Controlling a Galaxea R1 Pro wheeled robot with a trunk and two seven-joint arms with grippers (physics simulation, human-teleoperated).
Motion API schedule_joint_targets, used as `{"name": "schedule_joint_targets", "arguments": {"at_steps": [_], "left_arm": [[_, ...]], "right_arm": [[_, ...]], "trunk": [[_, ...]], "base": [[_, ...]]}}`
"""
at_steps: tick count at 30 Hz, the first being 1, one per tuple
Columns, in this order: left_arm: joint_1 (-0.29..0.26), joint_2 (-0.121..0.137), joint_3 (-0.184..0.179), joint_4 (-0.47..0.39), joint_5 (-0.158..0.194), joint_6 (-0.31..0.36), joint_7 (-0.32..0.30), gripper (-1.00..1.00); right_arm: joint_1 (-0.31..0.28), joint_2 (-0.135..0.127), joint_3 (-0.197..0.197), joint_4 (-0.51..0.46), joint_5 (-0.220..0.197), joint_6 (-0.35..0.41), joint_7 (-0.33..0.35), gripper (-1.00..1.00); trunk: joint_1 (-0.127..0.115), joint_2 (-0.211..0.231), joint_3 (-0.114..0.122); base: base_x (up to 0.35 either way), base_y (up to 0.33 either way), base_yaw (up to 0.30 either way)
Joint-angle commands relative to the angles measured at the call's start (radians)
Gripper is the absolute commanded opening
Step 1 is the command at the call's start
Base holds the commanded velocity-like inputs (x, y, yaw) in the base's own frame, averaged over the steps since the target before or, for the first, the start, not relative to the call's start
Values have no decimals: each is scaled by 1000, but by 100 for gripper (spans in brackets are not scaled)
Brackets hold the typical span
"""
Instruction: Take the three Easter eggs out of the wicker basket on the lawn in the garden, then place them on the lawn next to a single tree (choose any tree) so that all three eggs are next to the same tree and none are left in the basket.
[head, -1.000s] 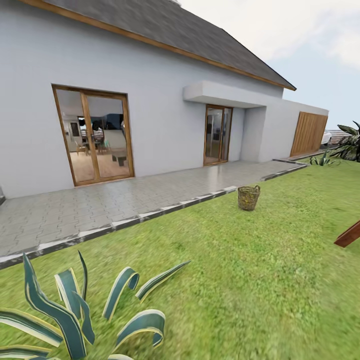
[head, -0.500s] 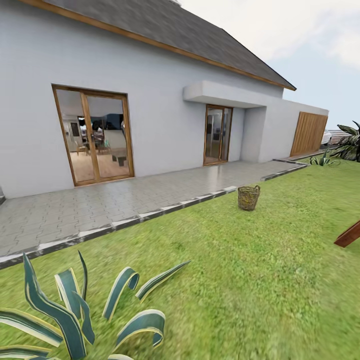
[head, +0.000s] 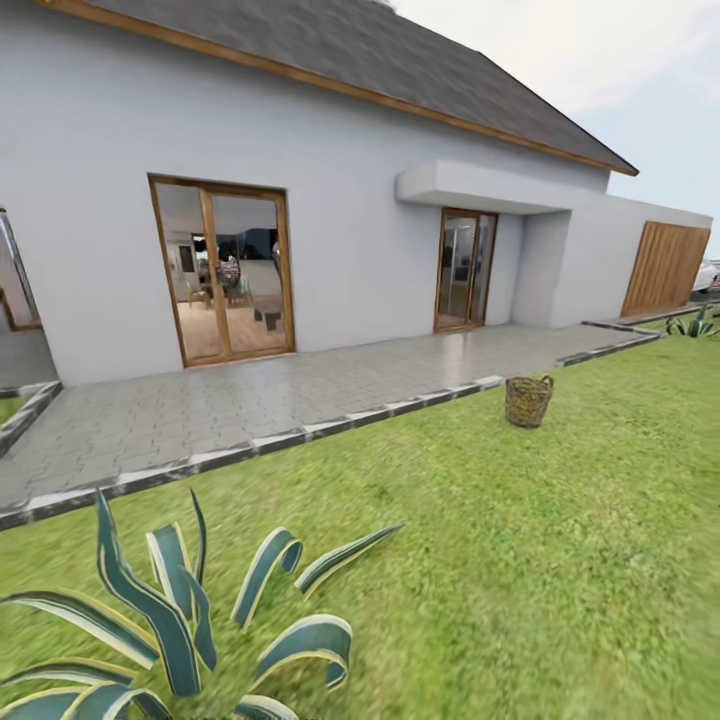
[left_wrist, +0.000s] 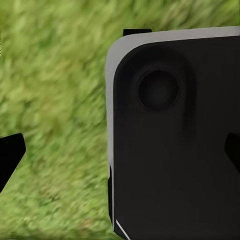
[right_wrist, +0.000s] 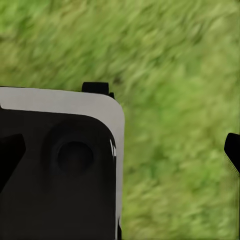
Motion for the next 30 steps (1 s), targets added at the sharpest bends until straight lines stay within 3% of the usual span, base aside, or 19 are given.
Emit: {"name": "schedule_joint_targets", "arguments": {"at_steps": [1, 6, 22, 30], "left_arm": [[1, 0, -1, -2, 0, -1, -1, 100], [1, 0, -1, -2, 0, 0, -1, 100], [1, 0, -1, -2, 0, 0, -1, 100], [1, 0, -1, -2, 0, 0, -1, 100]], "right_arm": [[-1, 0, 6, 4, -2, -7, -1, 100], [-2, 0, 9, 4, 8, -5, 0, 100], [-1, -1, 10, 4, 10, -5, 1, 100], [-2, -1, 9, 4, 6, -6, 1, 100]], "trunk": [[0, -1, -1], [0, -1, -1], [0, -1, -1], [0, -1, -1]], "base": [[0, 0, 290], [20, -51, 189], [121, -242, 6], [12, -21, 103]]}}
